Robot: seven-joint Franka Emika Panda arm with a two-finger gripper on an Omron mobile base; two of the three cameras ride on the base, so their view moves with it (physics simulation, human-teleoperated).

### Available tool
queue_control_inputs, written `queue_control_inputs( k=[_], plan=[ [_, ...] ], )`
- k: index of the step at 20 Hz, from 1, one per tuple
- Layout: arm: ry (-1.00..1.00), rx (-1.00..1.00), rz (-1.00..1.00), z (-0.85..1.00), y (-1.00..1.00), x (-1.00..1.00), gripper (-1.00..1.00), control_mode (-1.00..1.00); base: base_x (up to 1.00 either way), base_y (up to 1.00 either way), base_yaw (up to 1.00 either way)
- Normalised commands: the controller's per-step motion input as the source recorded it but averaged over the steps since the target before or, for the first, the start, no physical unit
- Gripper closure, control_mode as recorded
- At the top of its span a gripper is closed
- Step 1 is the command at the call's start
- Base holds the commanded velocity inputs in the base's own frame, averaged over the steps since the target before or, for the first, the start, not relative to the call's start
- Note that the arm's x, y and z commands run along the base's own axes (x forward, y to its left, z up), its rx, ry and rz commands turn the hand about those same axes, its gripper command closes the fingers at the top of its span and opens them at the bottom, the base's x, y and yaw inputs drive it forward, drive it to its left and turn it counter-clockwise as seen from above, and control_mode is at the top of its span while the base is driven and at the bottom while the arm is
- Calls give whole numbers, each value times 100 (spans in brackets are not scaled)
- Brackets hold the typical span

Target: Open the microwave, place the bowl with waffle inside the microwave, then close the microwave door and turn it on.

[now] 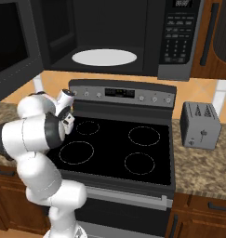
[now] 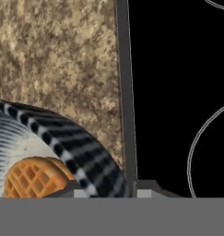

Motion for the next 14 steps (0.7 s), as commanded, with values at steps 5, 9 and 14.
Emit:
queue_control_inputs(
  k=[5,9,14],
  plan=[
    [-18,2,1,90,-100,-59,100,-100,0,0,0],
    [-21,10,5,100,-100,-81,100,-100,0,0,0],
    [-19,12,4,100,-100,-89,100,-100,0,0,0]
  ],
)
